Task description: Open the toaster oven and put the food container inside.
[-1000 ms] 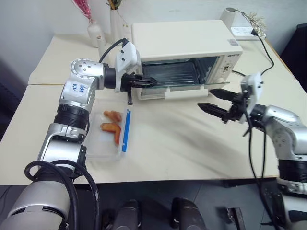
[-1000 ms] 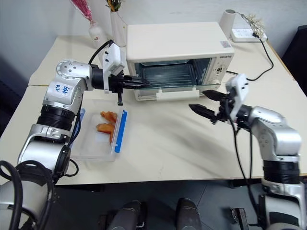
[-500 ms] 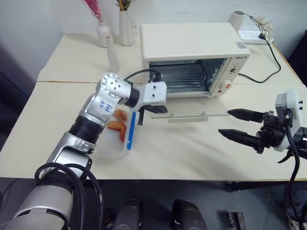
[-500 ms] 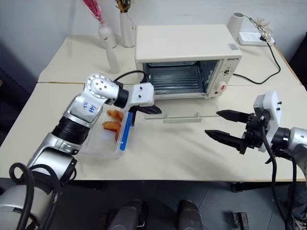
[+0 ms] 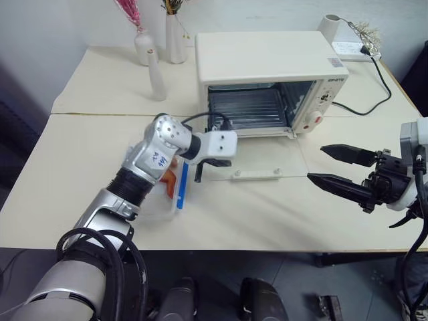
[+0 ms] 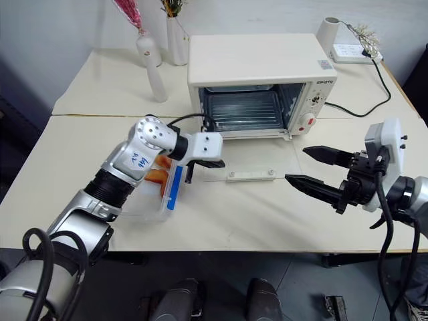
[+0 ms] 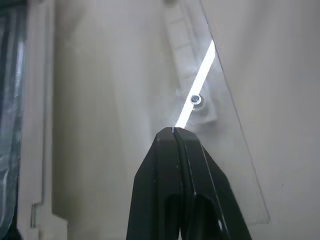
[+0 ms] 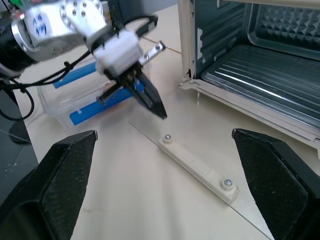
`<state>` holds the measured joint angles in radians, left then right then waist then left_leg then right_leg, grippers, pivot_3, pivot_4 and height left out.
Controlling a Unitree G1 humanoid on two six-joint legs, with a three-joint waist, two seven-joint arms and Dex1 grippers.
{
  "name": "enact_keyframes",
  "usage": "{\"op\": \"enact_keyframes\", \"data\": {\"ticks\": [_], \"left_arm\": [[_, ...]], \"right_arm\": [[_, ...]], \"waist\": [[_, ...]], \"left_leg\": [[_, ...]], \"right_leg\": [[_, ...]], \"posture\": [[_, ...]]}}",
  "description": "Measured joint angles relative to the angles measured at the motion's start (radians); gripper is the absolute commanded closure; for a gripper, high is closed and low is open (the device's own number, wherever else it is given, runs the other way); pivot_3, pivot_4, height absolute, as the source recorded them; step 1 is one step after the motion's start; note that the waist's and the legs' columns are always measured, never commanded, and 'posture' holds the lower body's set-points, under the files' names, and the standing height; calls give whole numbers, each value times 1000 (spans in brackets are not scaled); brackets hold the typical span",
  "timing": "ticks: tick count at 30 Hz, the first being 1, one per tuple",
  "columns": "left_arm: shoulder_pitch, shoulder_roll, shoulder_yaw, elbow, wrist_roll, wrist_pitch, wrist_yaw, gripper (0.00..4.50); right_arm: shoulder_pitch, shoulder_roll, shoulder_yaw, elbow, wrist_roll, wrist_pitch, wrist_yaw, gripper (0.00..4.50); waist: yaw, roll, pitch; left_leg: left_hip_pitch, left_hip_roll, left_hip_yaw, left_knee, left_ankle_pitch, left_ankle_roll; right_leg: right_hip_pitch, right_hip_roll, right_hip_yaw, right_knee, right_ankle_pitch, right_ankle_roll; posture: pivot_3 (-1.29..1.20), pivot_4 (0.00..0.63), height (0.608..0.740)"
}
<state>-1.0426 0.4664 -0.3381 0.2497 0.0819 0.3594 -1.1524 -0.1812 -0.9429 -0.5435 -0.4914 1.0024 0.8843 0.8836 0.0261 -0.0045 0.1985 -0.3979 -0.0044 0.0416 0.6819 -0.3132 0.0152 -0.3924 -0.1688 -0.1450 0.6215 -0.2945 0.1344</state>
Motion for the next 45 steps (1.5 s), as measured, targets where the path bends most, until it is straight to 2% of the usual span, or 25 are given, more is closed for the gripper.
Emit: {"op": "enact_keyframes", "data": {"ticks": [3, 6, 9, 12, 15, 17, 19, 21, 22, 23, 25, 26, 27, 29, 31, 33, 36, 38, 39, 42, 45], "left_arm": [[-9, 78, 108, -131, -99, 165, -40, 3933], [50, 232, 235, -326, -238, 333, -114, 3119], [160, 339, 306, -439, -326, 399, -157, 2244], [337, 477, 421, -557, -420, 466, -192, 1357], [457, 527, 562, -691, -505, 594, -154, 508], [542, 529, 692, -827, -581, 760, -94, 56], [552, 498, 795, -924, -643, 930, -43, 56], [563, 427, 946, -1028, -719, 1128, 21, 56], [613, 396, 1021, -1079, -759, 1185, 65, 56], [699, 342, 1101, -1130, -809, 1224, 133, 56], [787, 274, 1175, -1167, -874, 1250, 218, 56], [871, 213, 1266, -1198, -965, 1255, 320, 56], [910, 185, 1306, -1207, -1022, 1259, 382, 56], [1104, 212, 1358, -1186, -1299, 1144, 635, 56], [1485, 310, 1348, -1160, -1767, 839, 1064, 56], [1680, 348, 1316, -1198, -1967, 587, 1307, 56], [1817, 403, 1234, -1268, -2031, 346, 1448, 56], [1830, 447, 1149, -1279, -2043, 228, 1517, 56], [1830, 454, 1127, -1278, -2043, 201, 1537, 56], [1788, 490, 955, -1278, -2044, 61, 1684, 56], [1683, 494, 790, -1277, -2047, -50, 1820, 56]], "right_arm": [[-30, -32, 38, 21, -11, -13, 32, 0], [-90, -64, 95, 61, -27, -28, 80, 0], [-147, -79, 150, 90, -43, -40, 122, 0], [-222, -83, 235, 123, -66, -59, 176, 0], [-276, -83, 279, 154, -77, -59, 206, 0], [-307, -83, 305, 164, -77, -58, 230, 0], [-312, -83, 313, 171, -83, -61, 247, 0], [-320, -81, 339, 179, -98, -78, 263, 0], [-323, -75, 349, 182, -103, -82, 270, 0], [-324, -67, 356, 188, -108, -88, 278, 0], [-327, -60, 373, 201, -117, -97, 287, 0], [-345, -42, 390, 211, -125, -101, 297, 0], [-351, -33, 396, 220, -129, -103, 303, 0], [-365, -18, 423, 228, -140, -115, 314, 0], [-381, -2, 440, 246, -158, -124, 330, 0], [-399, 15, 456, 267, -171, -135, 334, 0], [-402, 32, 470, 273, -182, -141, 347, 0], [-404, 38, 471, 277, -186, -141, 351, 0], [-404, 41, 471, 278, -187, -141, 351, 0], [-404, 42, 469, 276, -189, -140, 351, 0], [-402, 42, 462, 265, -187, -134, 349, 0]], "waist": [[-7, 0, 0], [-11, 0, 0], [-11, 0, 0], [-10, 0, 0], [2, -1, 1], [2, -1, 1], [3, -2, 1], [0, -2, 1], [-2, -2, 1], [-6, -2, 1], [-8, -3, 1], [-11, -3, 2], [-11, -3, 2], [-13, -5, 1], [-20, -6, 1], [-15, -1, 0], [1, 3, 0], [1, 4, -1], [0, 4, -1], [-4, 4, -1], [-3, 4, -1]], "left_leg": [[0, 0, 0, -1, 0, 0], [3, 1, -2, -2, 0, -1], [4, 1, -3, -1, -1, -1], [4, 1, -4, -1, -1, 0], [3, 3, -5, 1, -2, 0], [3, 3, -5, 1, -2, 1], [2, 3, -6, 2, -2, 1], [4, 3, -6, 1, -2, 1], [6, 3, -6, 0, -2, 1], [8, 4, -5, -2, -2, 0], [9, 6, -5, -1, -3, -1], [9, 7, -5, 0, -4, -2], [10, 7, -6, 0, -4, -2], [11, 9, -7, 0, -5, -3], [12, 11, -9, 1, -8, -3], [15, 7, -13, 1, -9, -2], [15, 5, -12, 0, -10, -1], [15, 4, -10, 0, -10, 0], [15, 5, -9, -1, -10, 0], [15, 7, -5, -1, -11, 1], [15, 9, -5, -1, -11, 0]], "right_leg": [[0, 0, 0, 0, 0, 0], [1, 0, 2, 0, 0, 0], [1, 0, 3, 0, 0, 0], [1, 0, 4, 0, 0, 0], [2, 0, 9, 0, 0, 0], [2, 1, 11, -1, 1, 1], [3, 2, 13, -1, 1, 1], [3, 2, 15, -1, 1, 2], [3, 3, 16, -1, 1, 2], [4, 3, 18, -1, 1, 2], [4, 6, 18, -1, 1, 1], [4, 6, 19, -2, 1, 1], [5, 6, 19, -1, 0, 1], [7, 5, 26, -2, 0, 0], [9, 1, 34, -4, 0, -1], [14, 0, 40, -13, -1, -3], [16, 4, 42, -16, -3, -6], [15, 8, 43, -16, -3, -6], [15, 9, 43, -17, -3, -6], [15, 17, 45, -20, -3, -6], [15, 19, 45, -19, -3, -5]], "posture": [[0, 150, 740], [0, 150, 740], [0, 150, 740], [0, 150, 740], [0, 150, 740], [0, 150, 740], [0, 150, 740], [0, 150, 740], [0, 150, 740], [0, 150, 740], [0, 150, 740], [0, 150, 740], [0, 150, 740], [0, 150, 740], [0, 150, 740], [0, 150, 740], [0, 150, 740], [0, 150, 740], [0, 150, 740], [0, 150, 740], [0, 150, 740]]}}
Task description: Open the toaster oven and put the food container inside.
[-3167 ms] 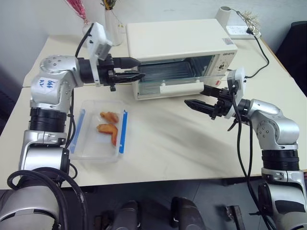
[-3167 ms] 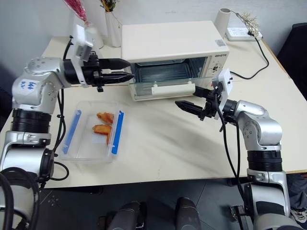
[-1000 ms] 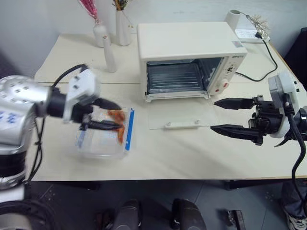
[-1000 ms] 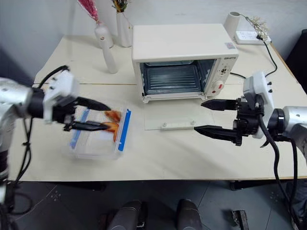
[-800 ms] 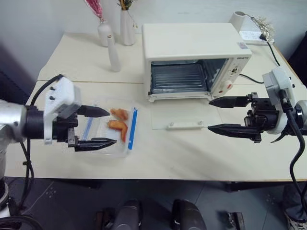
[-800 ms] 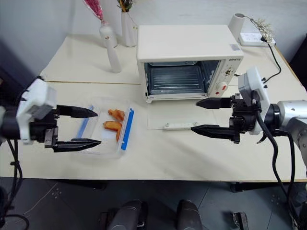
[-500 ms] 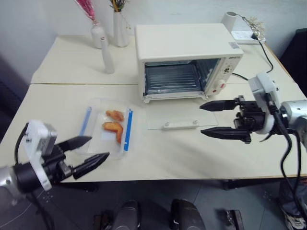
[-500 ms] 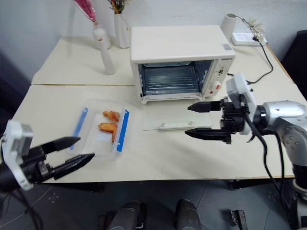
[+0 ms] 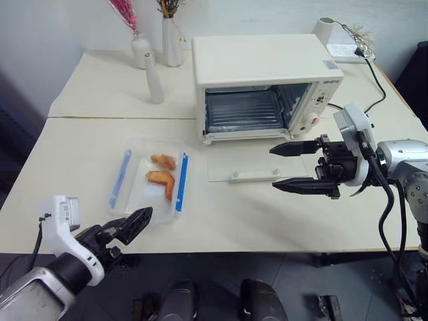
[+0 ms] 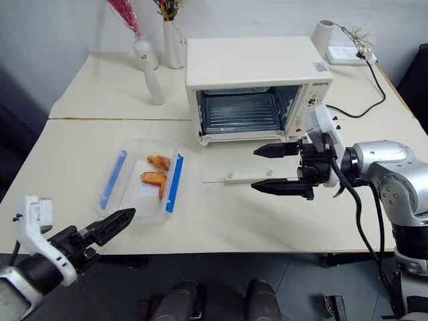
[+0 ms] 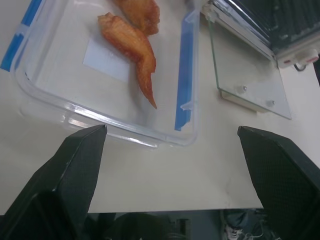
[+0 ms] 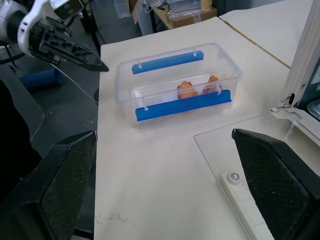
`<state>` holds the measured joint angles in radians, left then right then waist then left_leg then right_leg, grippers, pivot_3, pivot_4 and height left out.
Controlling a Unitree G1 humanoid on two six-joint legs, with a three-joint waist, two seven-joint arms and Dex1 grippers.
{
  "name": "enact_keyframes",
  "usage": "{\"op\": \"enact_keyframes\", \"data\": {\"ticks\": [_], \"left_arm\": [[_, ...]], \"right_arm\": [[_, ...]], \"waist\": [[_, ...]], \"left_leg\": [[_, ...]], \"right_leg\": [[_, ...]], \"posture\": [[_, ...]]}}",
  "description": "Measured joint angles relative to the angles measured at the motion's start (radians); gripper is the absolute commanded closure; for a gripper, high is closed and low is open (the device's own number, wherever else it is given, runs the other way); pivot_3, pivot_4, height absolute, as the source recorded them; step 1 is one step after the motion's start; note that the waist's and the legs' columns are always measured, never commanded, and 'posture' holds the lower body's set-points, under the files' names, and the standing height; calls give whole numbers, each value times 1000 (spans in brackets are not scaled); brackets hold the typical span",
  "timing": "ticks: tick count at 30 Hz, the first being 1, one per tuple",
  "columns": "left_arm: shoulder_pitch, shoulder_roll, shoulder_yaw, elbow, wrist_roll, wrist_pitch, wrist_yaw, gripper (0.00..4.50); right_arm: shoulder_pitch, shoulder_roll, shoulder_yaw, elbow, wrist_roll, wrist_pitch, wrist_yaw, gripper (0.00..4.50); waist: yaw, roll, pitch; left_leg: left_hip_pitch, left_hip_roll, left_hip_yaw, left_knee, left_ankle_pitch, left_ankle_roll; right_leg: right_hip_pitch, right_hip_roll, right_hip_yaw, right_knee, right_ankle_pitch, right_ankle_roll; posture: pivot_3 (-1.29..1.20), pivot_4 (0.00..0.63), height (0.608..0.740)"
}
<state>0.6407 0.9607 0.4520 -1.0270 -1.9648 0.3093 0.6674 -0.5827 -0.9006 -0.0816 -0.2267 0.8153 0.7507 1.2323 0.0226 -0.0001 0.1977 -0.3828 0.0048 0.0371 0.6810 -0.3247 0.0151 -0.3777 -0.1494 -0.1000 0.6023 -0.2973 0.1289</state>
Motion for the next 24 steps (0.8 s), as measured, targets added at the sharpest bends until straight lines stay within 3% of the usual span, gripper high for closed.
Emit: {"op": "enact_keyframes", "data": {"ticks": [8, 18, 24], "left_arm": [[-155, -57, -258, 0, -7, -169, 260, 56], [-359, -104, -363, 71, -9, -216, 416, 56], [-482, -218, -376, 166, -9, -167, 514, 56]], "right_arm": [[54, -10, -53, -60, 31, 46, -40, 0], [97, -27, -101, -111, 70, 83, -81, 0], [96, -38, -123, -129, 98, 89, -85, 0]], "waist": [[2, 0, 0], [4, 0, 0], [4, 0, 0]], "left_leg": [[0, 3, 1, 1, 0, -1], [1, -2, 1, 1, 0, -1], [0, -2, 1, 1, 0, -1]], "right_leg": [[1, 2, 0, 0, 0, 0], [1, 2, 0, -1, 0, 1], [1, 2, 0, -1, 2, 3]], "posture": [[0, 150, 740], [0, 150, 740], [0, 150, 740]]}}
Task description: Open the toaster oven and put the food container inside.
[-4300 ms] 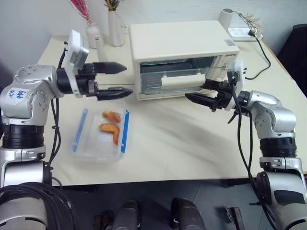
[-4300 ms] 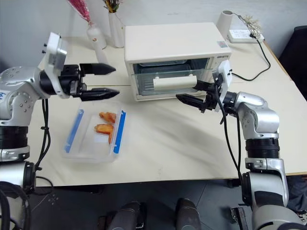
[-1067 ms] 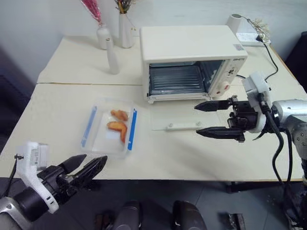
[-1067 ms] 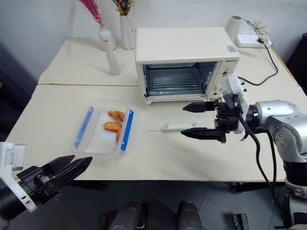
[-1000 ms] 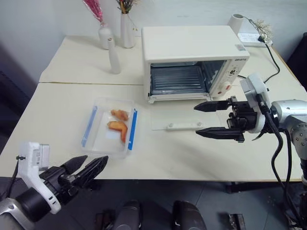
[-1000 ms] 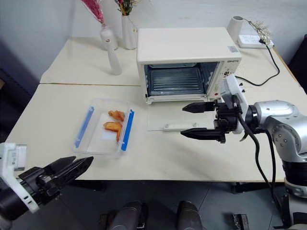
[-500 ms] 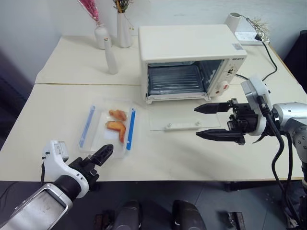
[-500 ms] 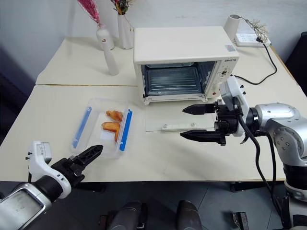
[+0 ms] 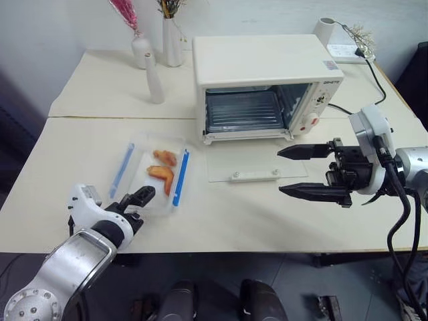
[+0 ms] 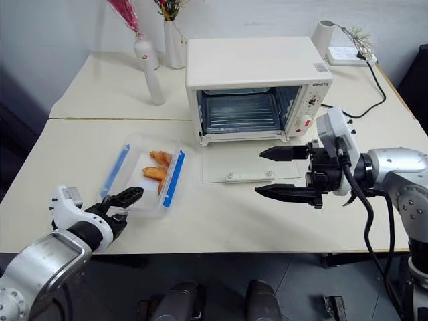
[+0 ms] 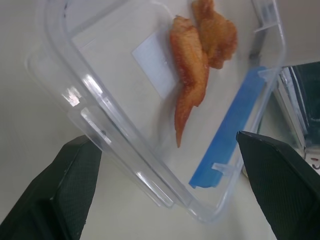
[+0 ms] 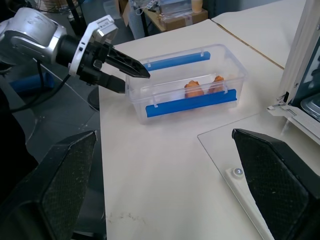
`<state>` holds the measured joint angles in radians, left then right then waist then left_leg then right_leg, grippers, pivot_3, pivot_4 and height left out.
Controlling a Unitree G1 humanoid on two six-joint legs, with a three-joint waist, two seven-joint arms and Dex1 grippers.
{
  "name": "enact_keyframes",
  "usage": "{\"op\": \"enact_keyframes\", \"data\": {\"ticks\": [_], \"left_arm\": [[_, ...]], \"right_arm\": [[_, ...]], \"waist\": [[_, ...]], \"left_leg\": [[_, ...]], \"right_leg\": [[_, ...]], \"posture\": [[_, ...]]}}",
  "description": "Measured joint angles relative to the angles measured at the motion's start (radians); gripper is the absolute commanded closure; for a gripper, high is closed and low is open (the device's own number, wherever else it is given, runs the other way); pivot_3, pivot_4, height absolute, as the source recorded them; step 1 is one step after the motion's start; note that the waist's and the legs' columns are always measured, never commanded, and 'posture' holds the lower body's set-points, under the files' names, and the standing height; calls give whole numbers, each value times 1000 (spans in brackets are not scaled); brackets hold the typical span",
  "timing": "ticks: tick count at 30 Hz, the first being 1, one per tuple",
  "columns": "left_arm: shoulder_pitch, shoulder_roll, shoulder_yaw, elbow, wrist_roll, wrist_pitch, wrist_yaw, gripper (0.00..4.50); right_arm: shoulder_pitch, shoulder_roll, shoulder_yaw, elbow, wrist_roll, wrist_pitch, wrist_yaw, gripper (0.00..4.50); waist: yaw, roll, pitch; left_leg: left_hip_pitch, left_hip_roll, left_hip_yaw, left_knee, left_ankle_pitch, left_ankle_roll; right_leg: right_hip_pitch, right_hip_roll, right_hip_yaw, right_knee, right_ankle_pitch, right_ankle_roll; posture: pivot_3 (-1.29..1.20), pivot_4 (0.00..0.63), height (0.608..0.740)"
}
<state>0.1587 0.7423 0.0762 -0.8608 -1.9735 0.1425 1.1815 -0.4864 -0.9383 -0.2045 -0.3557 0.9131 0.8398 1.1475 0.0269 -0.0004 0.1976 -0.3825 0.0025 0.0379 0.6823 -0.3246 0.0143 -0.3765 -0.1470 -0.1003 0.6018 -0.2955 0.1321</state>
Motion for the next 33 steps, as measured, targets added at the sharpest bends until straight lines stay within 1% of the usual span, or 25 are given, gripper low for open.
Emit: {"op": "enact_keyframes", "data": {"ticks": [3, 4, 6, 13, 16, 17, 18, 20, 22, 26, 28, 31, 33], "left_arm": [[-16, -46, -4, 17, 0, 27, 49, 56], [-21, -58, -2, 22, 0, 41, 59, 429], [-25, -74, 7, 48, 0, 64, 70, 888], [-27, -135, 108, 123, 0, 162, 97, 3057], [-29, -150, 123, 142, 0, 197, 106, 3976], [-30, -151, 124, 149, 0, 209, 108, 4250], [-25, -148, 133, 166, 0, 231, 105, 4428], [-22, -124, 157, 185, -5, 282, 78, 4428], [-22, -57, 185, 225, -5, 360, 14, 4428], [-46, 174, 261, 375, -5, 556, -196, 4428], [-101, 300, 270, 469, 3, 657, -313, 4428], [-228, 433, 250, 523, 13, 773, -485, 4428], [-322, 476, 210, 529, 20, 823, -569, 4428]], "right_arm": [[0, 0, 0, 0, 1, 1, -12, 0], [0, 0, 0, -1, 2, 1, -16, 0], [0, 0, 0, -6, 4, 1, -24, 0], [0, 0, -1, -25, 23, 12, -52, 0], [0, 0, -3, -26, 37, 13, -60, 0], [0, 0, -3, -26, 40, 13, -63, 0], [0, 0, -4, -26, 41, 13, -66, 0], [1, 0, -11, -26, 41, 13, -71, 0], [1, 0, -18, -26, 41, 13, -72, 0], [23, -6, -42, -26, 39, 13, -73, 0], [35, -16, -47, -23, 37, 13, -73, 0], [45, -18, -57, -21, 36, 13, -83, 0], [53, -19, -69, -22, 37, 12, -93, 0]], "waist": [[0, 0, 0], [0, 0, 0], [0, 0, 0], [0, 0, 0], [0, 0, 0], [0, 0, 0], [0, 0, 0], [0, 0, 0], [-1, 0, 0], [-4, 0, 0], [-4, 0, 0], [0, 0, 1], [0, 0, 1]], "left_leg": [[0, 0, 0, 0, 0, 0], [0, 0, 0, 0, 0, 0], [0, 0, 0, 0, 0, 0], [1, 0, 0, 0, 0, 0], [1, 0, 0, 0, 0, 0], [1, 0, 0, 0, 0, 0], [1, 0, 0, 0, 0, 0], [1, 0, 0, 0, 0, -1], [2, 0, 0, -1, 0, -1], [6, 3, 3, -5, 0, -4], [6, 4, 3, -6, 0, -5], [6, 3, 3, -9, -1, -5], [6, 1, 3, -12, -1, -5]], "right_leg": [[0, 0, 0, 0, 0, 0], [0, 0, 0, 0, 0, 0], [0, 0, 0, 0, 0, 0], [0, 0, 0, -1, 0, 0], [0, 0, 0, -1, 0, 0], [0, 0, 0, -1, 0, 0], [0, 0, 0, -1, 0, 0], [0, 0, 0, -1, 0, 0], [0, 0, 0, -1, 0, 0], [0, 2, 0, 0, -1, -2], [-1, 3, 0, 1, -2, -2], [-2, 2, 0, 3, -1, -2], [-3, 1, 0, 2, -1, -2]], "posture": [[0, 150, 740], [0, 150, 740], [0, 150, 740], [0, 150, 740], [0, 150, 740], [0, 150, 740], [0, 150, 740], [0, 150, 740], [0, 150, 740], [0, 150, 740], [0, 150, 740], [0, 150, 740], [0, 150, 740]]}}
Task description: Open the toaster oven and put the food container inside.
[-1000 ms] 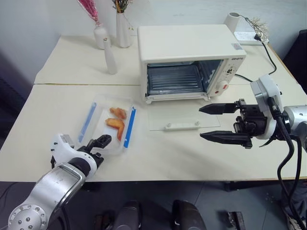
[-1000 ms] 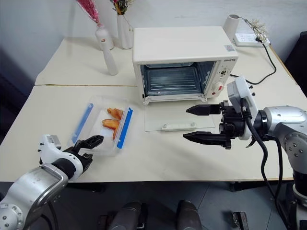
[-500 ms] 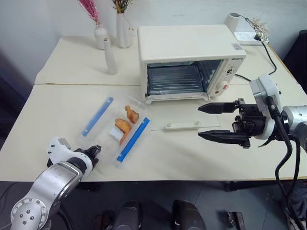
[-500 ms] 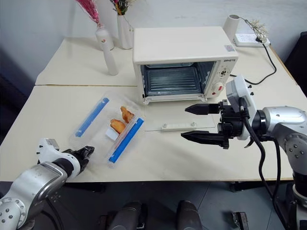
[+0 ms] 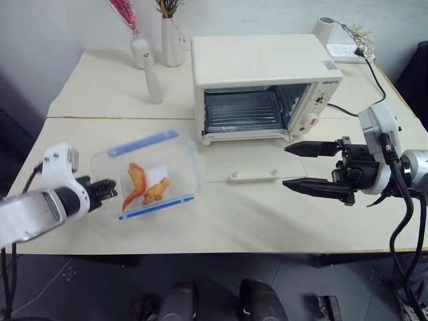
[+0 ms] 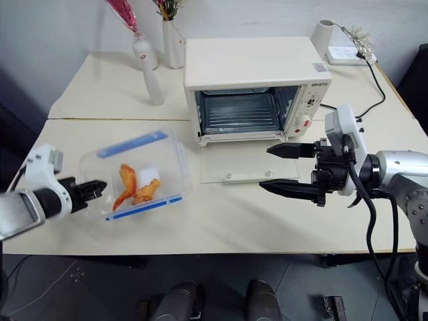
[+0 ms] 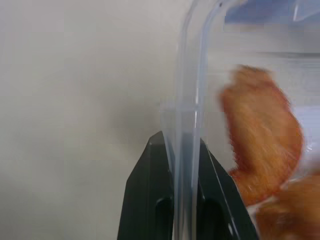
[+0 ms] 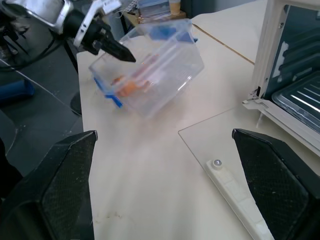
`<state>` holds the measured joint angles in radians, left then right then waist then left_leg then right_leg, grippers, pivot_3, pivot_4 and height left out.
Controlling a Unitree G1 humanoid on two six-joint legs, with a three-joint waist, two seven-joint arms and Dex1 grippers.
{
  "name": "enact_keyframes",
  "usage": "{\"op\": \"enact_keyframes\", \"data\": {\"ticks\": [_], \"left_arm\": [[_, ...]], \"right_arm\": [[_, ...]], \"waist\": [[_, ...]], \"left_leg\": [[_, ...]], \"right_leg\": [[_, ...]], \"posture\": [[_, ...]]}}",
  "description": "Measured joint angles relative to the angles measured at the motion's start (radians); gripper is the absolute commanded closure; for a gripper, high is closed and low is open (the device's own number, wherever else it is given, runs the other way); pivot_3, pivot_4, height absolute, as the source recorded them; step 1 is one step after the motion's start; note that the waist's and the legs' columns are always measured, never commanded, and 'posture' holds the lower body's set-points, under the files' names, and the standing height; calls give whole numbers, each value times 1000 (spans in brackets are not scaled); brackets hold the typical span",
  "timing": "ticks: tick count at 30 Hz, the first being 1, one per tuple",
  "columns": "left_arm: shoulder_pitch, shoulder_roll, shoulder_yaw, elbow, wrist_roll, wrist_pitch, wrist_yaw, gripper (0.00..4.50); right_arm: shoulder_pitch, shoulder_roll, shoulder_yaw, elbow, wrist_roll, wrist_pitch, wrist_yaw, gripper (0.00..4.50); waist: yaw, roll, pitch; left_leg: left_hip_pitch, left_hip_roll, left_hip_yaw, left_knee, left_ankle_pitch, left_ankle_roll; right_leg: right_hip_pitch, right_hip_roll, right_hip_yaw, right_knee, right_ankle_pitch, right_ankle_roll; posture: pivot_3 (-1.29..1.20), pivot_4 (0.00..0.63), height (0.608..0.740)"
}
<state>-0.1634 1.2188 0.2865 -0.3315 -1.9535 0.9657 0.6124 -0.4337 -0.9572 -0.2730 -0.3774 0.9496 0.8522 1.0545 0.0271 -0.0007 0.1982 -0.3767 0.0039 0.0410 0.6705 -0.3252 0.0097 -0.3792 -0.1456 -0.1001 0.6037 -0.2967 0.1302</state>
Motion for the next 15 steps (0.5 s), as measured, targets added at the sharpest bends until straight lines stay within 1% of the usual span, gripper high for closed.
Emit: {"op": "enact_keyframes", "data": {"ticks": [2, 5, 6, 8, 9, 10, 11, 12, 13, 15], "left_arm": [[-127, 2, -84, 32, 4, 43, -61, 4428], [-343, -42, -228, 109, -3, 103, -85, 4428], [-374, -46, -247, 119, -4, 110, -86, 4428], [-531, -118, -342, 196, 6, 151, -63, 4428], [-616, -175, -389, 243, 11, 163, -40, 4428], [-650, -197, -409, 260, 12, 167, -32, 4428], [-733, -261, -454, 327, 39, 194, -13, 4428], [-757, -283, -468, 349, 53, 201, -8, 4428], [-815, -336, -496, 405, 103, 230, -14, 4428], [-899, -414, -537, 474, 195, 282, -40, 4428]], "right_arm": [[24, -2, -17, -4, 0, 0, -11, 0], [55, -1, -31, -15, 3, 0, -33, 0], [57, 0, -32, -17, 3, 0, -38, 0], [87, -3, -63, -27, 6, 0, -48, 0], [100, -3, -71, -35, 8, 0, -55, 0], [101, -2, -72, -42, 9, 0, -58, 0], [119, -4, -94, -52, 16, 0, -63, 0], [120, -4, -95, -55, 17, 0, -65, 0], [146, -10, -120, -57, 20, 1, -67, 0], [168, -18, -153, -59, 21, 1, -73, 0]], "waist": [[0, 0, 0], [0, -1, 1], [-1, -2, 1], [0, -2, 1], [2, -3, 2], [2, -4, 3], [3, -5, 3], [3, -5, 3], [3, -6, 3], [4, -7, 4]], "left_leg": [[0, -1, 0, -4, 0, 0], [-1, 0, 0, -6, 1, -1], [-2, 0, 0, -6, 1, -2], [-2, -1, 0, -5, 1, -2], [-3, -1, 0, -4, 1, -2], [-3, -1, 0, -3, 1, -2], [-3, -1, 0, -2, 2, -1], [-3, -1, 0, -2, 2, -1], [-3, -2, 0, -2, 2, -1], [-6, -3, 3, -1, 4, 0]], "right_leg": [[-1, 0, 0, -1, 0, 0], [-4, 0, -1, -1, 0, 0], [-4, 0, -1, -1, 0, 0], [-4, 0, -1, -1, 1, 1], [-4, 0, -1, -1, 1, 1], [-4, 0, -1, -1, 1, 2], [-4, 0, -1, -1, 1, 3], [-3, 0, -1, -1, 2, 3], [-3, 0, -1, -1, 2, 4], [-4, 0, -1, -3, 3, 6]], "posture": [[0, 150, 740], [0, 150, 740], [0, 150, 740], [0, 150, 740], [0, 150, 740], [0, 150, 740], [0, 150, 740], [0, 150, 740], [0, 150, 740], [0, 150, 740]]}}
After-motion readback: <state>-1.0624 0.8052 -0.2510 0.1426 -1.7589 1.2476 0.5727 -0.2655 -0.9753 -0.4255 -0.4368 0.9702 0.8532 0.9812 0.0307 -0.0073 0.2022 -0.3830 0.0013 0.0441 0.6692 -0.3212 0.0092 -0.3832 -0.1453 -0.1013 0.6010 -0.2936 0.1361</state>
